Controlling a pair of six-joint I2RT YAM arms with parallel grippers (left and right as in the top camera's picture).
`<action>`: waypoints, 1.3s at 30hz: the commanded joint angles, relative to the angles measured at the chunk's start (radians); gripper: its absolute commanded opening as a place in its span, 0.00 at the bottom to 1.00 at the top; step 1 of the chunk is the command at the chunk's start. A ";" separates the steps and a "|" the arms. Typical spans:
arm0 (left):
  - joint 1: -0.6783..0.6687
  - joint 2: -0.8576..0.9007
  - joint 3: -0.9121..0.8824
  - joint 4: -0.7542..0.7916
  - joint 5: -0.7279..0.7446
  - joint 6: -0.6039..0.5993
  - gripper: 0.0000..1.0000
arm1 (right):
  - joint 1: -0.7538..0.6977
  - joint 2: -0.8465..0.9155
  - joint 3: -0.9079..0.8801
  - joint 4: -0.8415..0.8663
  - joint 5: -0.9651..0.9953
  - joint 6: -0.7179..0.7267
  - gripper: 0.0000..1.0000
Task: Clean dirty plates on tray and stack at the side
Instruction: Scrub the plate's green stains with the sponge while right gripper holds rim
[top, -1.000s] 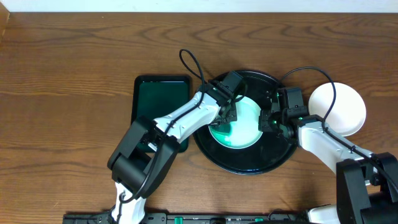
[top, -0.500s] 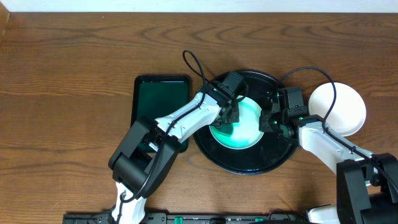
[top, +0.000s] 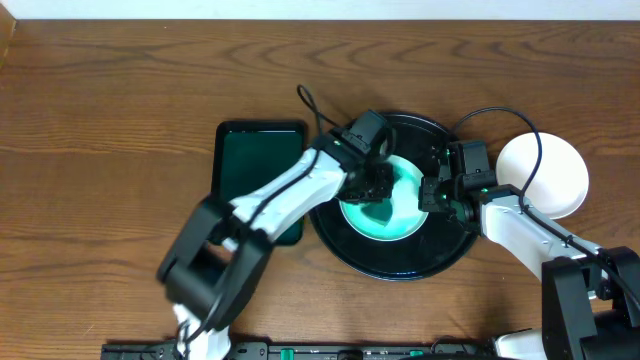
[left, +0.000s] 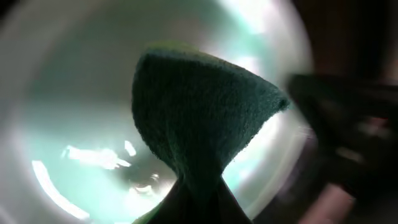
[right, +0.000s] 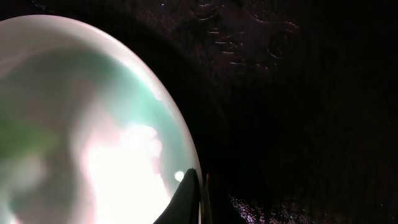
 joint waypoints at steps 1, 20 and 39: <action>0.023 -0.146 0.005 -0.005 -0.035 0.021 0.07 | 0.009 0.005 -0.001 -0.007 -0.026 -0.005 0.01; 0.018 -0.021 -0.029 -0.051 -0.259 0.019 0.07 | 0.009 0.005 -0.001 -0.008 -0.026 -0.005 0.01; -0.049 0.167 -0.029 -0.007 0.002 0.016 0.07 | 0.009 0.005 -0.001 -0.007 -0.042 -0.005 0.01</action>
